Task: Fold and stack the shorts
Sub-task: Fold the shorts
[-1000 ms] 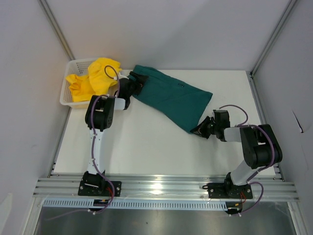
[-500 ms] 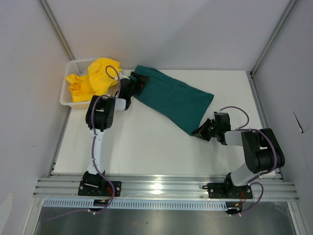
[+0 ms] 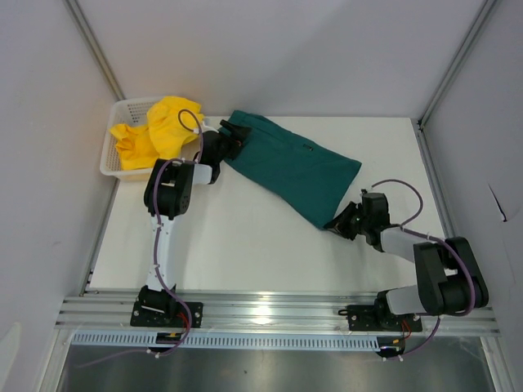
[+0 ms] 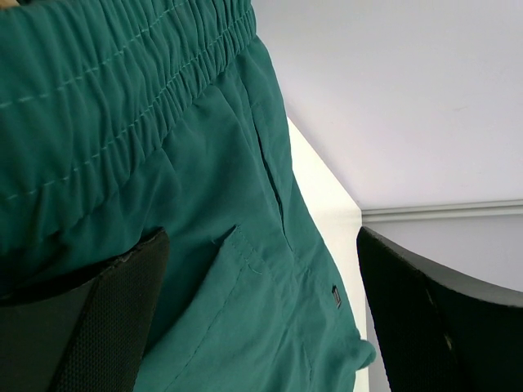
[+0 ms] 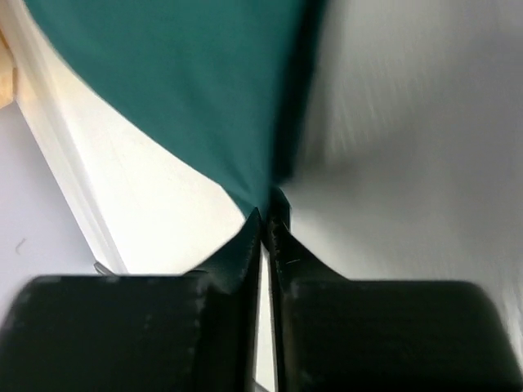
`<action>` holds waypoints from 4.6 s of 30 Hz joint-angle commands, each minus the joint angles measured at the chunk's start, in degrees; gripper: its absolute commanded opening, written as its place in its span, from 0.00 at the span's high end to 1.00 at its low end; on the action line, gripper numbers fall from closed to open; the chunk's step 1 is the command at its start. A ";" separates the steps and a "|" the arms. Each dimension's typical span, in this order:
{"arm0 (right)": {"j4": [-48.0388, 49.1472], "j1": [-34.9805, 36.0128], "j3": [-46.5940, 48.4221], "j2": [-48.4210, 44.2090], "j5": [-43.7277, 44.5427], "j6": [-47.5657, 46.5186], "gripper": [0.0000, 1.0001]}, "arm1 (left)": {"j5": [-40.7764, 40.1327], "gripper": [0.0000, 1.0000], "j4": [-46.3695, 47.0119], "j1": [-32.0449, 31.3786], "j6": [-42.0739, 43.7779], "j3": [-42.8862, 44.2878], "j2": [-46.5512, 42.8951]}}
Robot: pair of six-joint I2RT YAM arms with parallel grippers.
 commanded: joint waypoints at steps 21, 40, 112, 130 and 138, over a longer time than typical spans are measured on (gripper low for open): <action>-5.59 -9.47 10.97 4.21 -4.78 -5.90 0.60 | -3.41 0.01 -2.61 0.43 4.28 -0.70 -1.17; 1.27 -9.47 16.43 15.73 -6.63 -2.47 0.84 | -3.23 0.01 -2.52 0.35 4.45 -0.43 -0.99; -41.17 12.86 39.65 24.53 19.64 -26.54 0.53 | -5.16 0.01 -38.11 -0.18 18.34 -19.50 -53.37; -42.95 9.41 49.63 15.19 24.68 -24.35 0.46 | -7.01 0.01 -38.03 -2.82 19.49 -25.91 -51.88; -26.43 11.01 57.64 29.25 3.85 -16.38 0.52 | -7.89 0.01 -34.60 -2.82 18.08 -28.91 -51.88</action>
